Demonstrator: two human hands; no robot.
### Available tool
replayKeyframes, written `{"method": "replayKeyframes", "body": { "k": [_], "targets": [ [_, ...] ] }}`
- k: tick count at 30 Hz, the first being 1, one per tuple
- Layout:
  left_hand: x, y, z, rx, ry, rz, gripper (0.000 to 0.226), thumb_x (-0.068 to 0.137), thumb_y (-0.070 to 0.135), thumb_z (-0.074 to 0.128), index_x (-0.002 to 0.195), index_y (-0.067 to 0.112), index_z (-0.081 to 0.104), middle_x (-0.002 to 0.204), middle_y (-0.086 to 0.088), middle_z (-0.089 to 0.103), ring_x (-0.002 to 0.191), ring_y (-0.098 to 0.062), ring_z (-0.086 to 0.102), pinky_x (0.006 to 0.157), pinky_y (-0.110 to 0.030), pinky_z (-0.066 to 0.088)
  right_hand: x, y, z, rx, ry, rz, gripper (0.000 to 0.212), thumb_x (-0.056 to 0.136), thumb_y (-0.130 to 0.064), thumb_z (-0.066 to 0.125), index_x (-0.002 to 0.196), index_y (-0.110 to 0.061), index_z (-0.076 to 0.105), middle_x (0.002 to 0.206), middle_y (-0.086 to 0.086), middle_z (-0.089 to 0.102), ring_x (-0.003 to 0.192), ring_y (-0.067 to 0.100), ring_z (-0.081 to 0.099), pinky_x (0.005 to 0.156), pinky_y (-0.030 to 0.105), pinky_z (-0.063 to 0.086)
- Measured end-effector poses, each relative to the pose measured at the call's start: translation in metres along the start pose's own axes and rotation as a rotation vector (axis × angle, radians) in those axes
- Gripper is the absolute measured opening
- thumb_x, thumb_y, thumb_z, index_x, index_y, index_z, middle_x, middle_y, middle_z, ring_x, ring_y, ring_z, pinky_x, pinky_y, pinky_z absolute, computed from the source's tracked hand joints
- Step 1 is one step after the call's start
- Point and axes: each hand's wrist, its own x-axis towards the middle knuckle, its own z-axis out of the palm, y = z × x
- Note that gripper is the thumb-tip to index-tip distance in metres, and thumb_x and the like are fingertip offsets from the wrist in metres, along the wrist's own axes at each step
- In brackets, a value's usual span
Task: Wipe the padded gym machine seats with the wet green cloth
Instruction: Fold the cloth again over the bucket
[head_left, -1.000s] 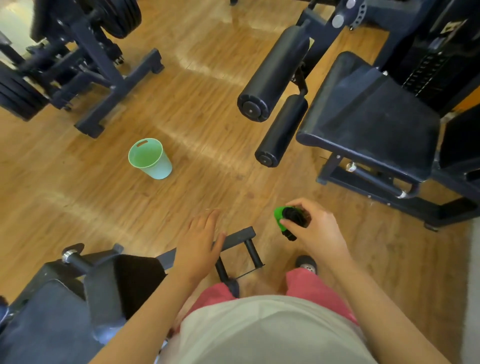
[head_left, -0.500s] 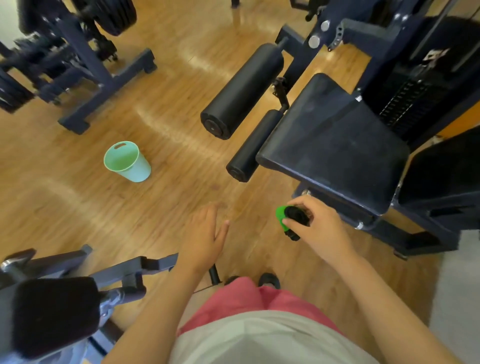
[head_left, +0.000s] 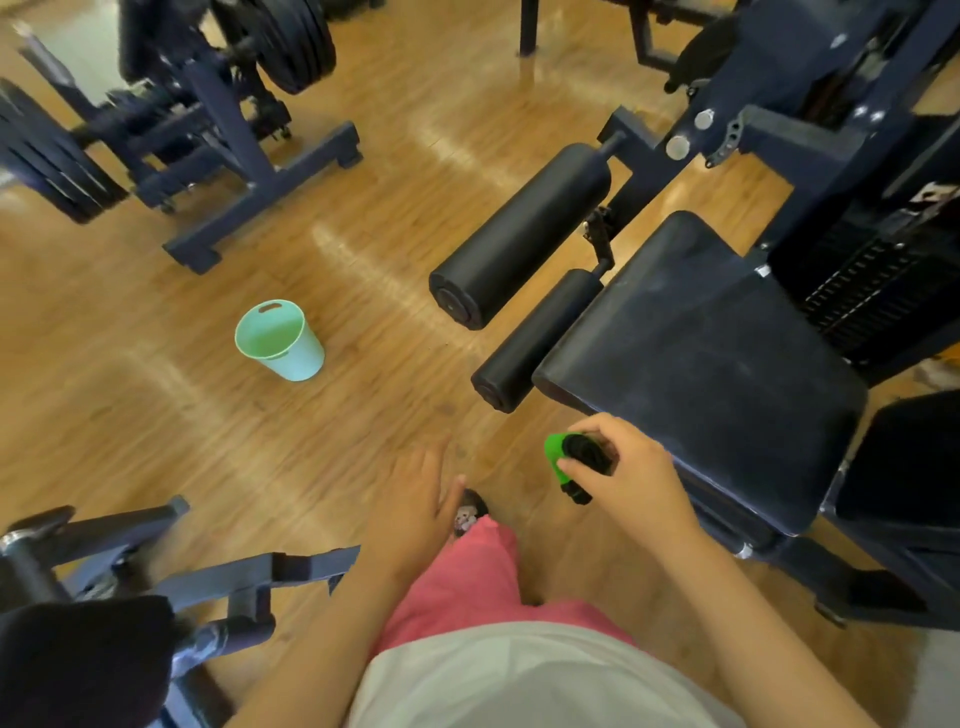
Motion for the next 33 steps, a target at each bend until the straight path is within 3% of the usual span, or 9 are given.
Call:
{"method": "replayKeyframes", "body": {
  "k": [4,9,19,21,23,25,30,33],
  "targets": [
    [0.038,-0.017,-0.011,0.124,0.119,-0.049,0.061,0.095,0.050,0.030,0.139,0.011,0.045,0.140,-0.008,0.050,0.123,-0.028,0.050,0.099,-0.038,0.041,0.050,-0.012,0.018,-0.023,-0.075,-0.045,0.024,0.079,-0.030,0.077,0.095,-0.035,0.060,0.098,-0.020,0.061,0.094,0.000,0.058,0.079,0.023,0.048],
    [0.085,-0.060,-0.040,0.211,0.201,-0.181,0.060,0.094,0.049,0.034,0.138,0.009,0.047,0.149,-0.013,0.040,0.127,-0.033,0.048,0.100,-0.047,0.042,0.123,-0.045,0.042,-0.107,-0.201,-0.098,0.027,0.080,-0.037,0.076,0.100,-0.036,0.058,0.102,-0.020,0.060,0.098,0.003,0.058,0.084,0.032,0.054],
    [0.140,-0.147,-0.094,0.208,0.309,-0.340,0.058,0.091,0.047,0.038,0.136,0.010,0.045,0.146,-0.013,0.044,0.126,-0.030,0.043,0.103,-0.042,0.030,0.242,-0.124,0.105,-0.093,-0.321,-0.219,0.025,0.082,-0.032,0.075,0.101,-0.027,0.061,0.101,-0.013,0.062,0.097,0.007,0.058,0.082,0.035,0.054],
    [0.135,-0.162,-0.094,0.197,0.323,-0.398,0.057,0.091,0.047,0.039,0.136,0.012,0.044,0.145,-0.012,0.044,0.126,-0.029,0.042,0.104,-0.039,0.027,0.256,-0.138,0.127,-0.117,-0.398,-0.250,0.025,0.081,-0.033,0.075,0.100,-0.026,0.062,0.097,-0.014,0.063,0.094,0.006,0.059,0.080,0.031,0.053],
    [0.125,-0.176,-0.090,0.176,0.312,-0.492,0.060,0.090,0.049,0.037,0.136,0.011,0.045,0.144,-0.011,0.044,0.125,-0.030,0.045,0.104,-0.041,0.032,0.272,-0.154,0.147,-0.150,-0.480,-0.297,0.024,0.081,-0.031,0.075,0.101,-0.024,0.063,0.094,-0.014,0.062,0.090,0.004,0.057,0.075,0.015,0.047],
    [0.116,-0.193,-0.087,0.151,0.297,-0.591,0.063,0.089,0.051,0.036,0.136,0.010,0.047,0.143,-0.011,0.045,0.124,-0.031,0.047,0.102,-0.045,0.038,0.290,-0.172,0.167,-0.161,-0.555,-0.333,0.024,0.082,-0.029,0.075,0.102,-0.022,0.064,0.095,-0.012,0.064,0.089,0.004,0.057,0.072,0.012,0.044],
    [0.138,-0.249,-0.104,0.108,0.339,-0.703,0.061,0.086,0.048,0.038,0.130,0.008,0.050,0.139,-0.012,0.047,0.122,-0.032,0.049,0.099,-0.044,0.038,0.353,-0.210,0.215,-0.216,-0.663,-0.398,0.030,0.080,-0.027,0.076,0.089,-0.046,0.054,0.092,-0.019,0.063,0.090,0.003,0.060,0.079,0.027,0.049],
    [0.195,-0.287,-0.135,0.094,0.393,-0.714,0.061,0.084,0.047,0.039,0.130,0.008,0.049,0.138,-0.013,0.049,0.120,-0.034,0.051,0.098,-0.043,0.038,0.408,-0.238,0.244,-0.222,-0.624,-0.419,0.026,0.078,-0.023,0.079,0.092,-0.036,0.061,0.089,-0.021,0.063,0.087,0.005,0.061,0.078,0.032,0.051]
  ]
}}
